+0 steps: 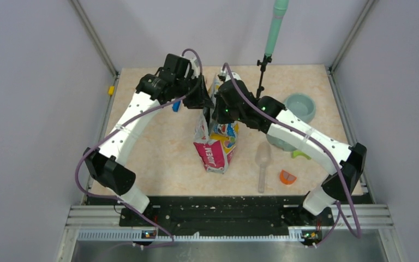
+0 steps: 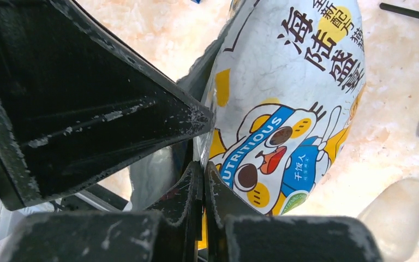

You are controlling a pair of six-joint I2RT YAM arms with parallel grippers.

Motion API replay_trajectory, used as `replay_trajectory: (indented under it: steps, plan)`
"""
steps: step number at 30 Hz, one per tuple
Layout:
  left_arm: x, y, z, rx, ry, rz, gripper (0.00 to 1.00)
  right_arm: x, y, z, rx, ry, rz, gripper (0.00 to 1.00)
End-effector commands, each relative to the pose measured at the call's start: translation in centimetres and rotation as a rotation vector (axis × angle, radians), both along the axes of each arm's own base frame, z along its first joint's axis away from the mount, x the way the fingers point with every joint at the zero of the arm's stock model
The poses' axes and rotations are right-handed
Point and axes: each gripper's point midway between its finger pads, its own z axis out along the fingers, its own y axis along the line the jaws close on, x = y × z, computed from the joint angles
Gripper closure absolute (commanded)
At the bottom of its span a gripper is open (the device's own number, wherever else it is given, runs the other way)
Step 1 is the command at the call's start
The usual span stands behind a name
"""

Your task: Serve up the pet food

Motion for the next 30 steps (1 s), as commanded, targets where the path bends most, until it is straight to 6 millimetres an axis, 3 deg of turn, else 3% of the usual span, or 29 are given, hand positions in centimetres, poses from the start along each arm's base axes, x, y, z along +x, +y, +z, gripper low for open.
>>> replay_trajectory:
  steps: [1, 3, 13, 16, 20, 22, 26, 30]
  plan:
    - [0.6, 1.2, 0.4, 0.058, -0.032, 0.04, 0.8, -0.1, -3.2, 4.2, 0.003, -0.108, -0.081, 1.0]
    - [0.7, 1.4, 0.3, 0.071, -0.036, 0.038, 1.0, -0.1, -4.0, 4.4, -0.007, -0.118, -0.105, 1.0]
    - [0.6, 2.5, 0.6, 0.124, -0.067, 0.042, 1.0, -0.6, -5.8, 4.0, -0.04, -0.113, -0.144, 1.0]
    - [0.8, 3.5, 2.0, 0.135, -0.118, 0.093, 1.0, -0.8, -6.9, 4.1, -0.059, -0.122, -0.172, 1.0]
    - [0.7, 4.1, 7.0, 0.019, -0.265, 0.193, 1.0, -0.7, -8.5, 4.8, -0.114, -0.163, -0.189, 1.0]
    - [0.9, 3.9, 8.4, -0.033, -0.32, 0.203, 1.0, -0.5, -8.7, 5.2, -0.129, -0.181, -0.188, 1.0]
    - [1.2, 3.7, 7.8, -0.02, -0.309, 0.196, 1.0, -0.3, -8.2, 5.8, -0.123, -0.191, -0.17, 1.0]
    - [1.0, 3.0, 8.3, -0.071, -0.344, 0.159, 1.0, -0.2, -7.5, 6.0, -0.103, -0.195, -0.156, 1.0]
